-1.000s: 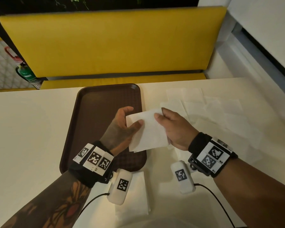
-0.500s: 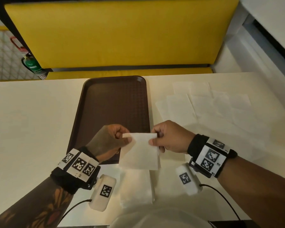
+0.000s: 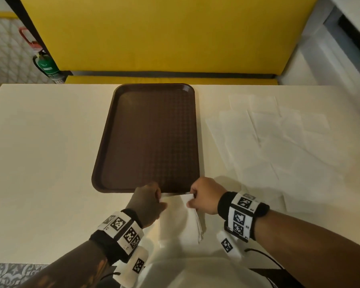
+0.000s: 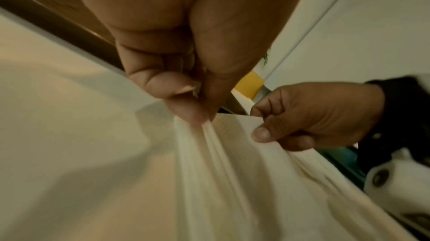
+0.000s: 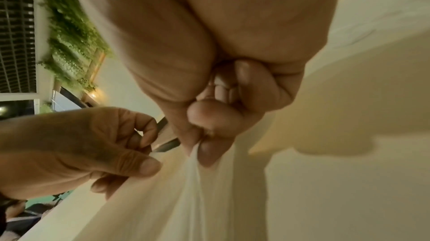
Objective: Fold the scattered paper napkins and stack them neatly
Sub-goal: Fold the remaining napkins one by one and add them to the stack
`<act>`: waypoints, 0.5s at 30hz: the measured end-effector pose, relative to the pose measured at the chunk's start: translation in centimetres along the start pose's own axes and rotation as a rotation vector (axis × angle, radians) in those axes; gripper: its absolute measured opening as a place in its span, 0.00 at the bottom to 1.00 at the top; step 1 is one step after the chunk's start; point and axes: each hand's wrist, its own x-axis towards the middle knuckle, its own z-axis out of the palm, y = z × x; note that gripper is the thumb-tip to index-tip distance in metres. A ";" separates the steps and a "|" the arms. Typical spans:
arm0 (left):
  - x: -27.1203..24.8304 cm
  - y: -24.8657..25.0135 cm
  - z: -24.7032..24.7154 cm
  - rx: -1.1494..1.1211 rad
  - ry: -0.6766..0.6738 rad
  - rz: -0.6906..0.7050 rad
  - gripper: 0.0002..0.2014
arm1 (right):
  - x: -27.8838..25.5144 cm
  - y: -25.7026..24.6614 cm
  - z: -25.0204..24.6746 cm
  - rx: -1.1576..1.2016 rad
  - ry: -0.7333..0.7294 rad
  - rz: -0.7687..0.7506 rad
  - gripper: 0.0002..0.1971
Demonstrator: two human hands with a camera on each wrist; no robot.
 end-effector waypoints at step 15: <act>-0.7 0.1 -0.1 0.419 0.005 0.209 0.12 | -1.9 -0.8 0.3 -0.368 0.003 -0.230 0.14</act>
